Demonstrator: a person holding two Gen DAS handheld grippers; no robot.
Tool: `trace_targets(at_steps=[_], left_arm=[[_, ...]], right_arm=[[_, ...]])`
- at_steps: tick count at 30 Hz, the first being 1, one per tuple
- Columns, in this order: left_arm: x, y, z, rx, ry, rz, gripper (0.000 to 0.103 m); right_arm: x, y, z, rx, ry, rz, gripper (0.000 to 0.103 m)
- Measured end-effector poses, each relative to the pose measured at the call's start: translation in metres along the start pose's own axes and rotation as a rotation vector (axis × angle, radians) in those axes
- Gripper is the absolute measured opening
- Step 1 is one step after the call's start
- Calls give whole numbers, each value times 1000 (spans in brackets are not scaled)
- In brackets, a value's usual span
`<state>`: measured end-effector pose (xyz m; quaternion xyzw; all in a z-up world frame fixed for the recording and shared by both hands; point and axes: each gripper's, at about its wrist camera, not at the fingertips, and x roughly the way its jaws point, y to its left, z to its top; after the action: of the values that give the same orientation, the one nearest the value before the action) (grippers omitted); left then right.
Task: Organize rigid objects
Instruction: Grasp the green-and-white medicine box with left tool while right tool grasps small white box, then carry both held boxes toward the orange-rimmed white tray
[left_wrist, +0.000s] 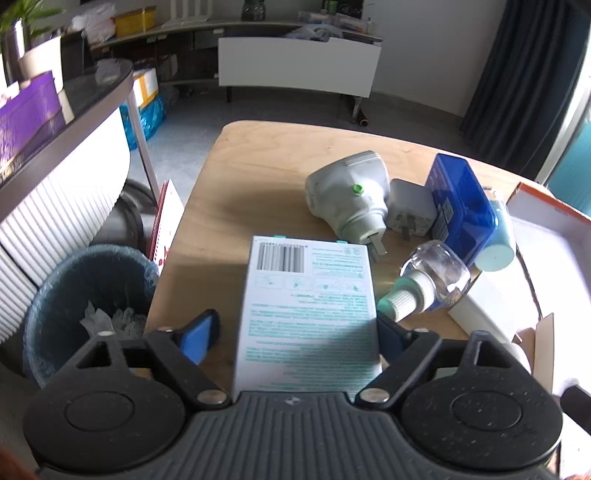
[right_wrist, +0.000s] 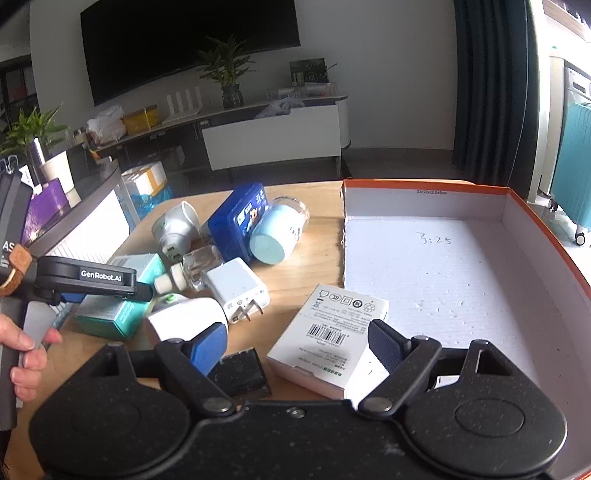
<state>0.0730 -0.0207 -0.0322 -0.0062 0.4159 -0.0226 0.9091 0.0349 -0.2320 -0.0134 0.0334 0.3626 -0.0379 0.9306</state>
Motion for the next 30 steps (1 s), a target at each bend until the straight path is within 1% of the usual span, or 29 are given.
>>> trace_targets(at_steps=[2,4,6,10,12,15,17,18,19,20,22,26,30], left_arm=[[-2,-2,-1,11,-15,3,72],[-3,0,0,4,-22,-5,72],[-8,3,-2,-1,-38,5,71],[-17,9,-4,-23,-50,13,71],[-21,11,-6,-36,-53,3,71],[-26,15,-9,-50,-42,-9,71],[-32,15,-11,-49,-48,-7,71],[-34,16,-12,-52,-41,-11,71],[-37,16,-14,-54,-43,-14,71],[-40,15,-15,-56,-48,-16,71],[-48,14,-17,-48,-63,-15,71],[-59,10,-19,-61,-69,-18,71],[-69,3,-21,-52,-82,-10,71]], right_arm=[[2,3,1,-16,0,3,98],[5,5,2,-39,1,-16,98],[7,2,5,-29,5,-41,98],[18,-6,8,103,67,-79,98],[27,-8,10,169,106,-89,98],[42,-5,12,194,163,-135,98],[48,-2,13,187,187,-158,97],[49,1,14,184,202,-152,90],[49,1,16,177,198,-141,78],[49,3,16,163,192,-133,72],[48,5,16,145,188,-107,71],[38,3,17,140,143,-65,71],[27,1,22,147,112,-17,71]])
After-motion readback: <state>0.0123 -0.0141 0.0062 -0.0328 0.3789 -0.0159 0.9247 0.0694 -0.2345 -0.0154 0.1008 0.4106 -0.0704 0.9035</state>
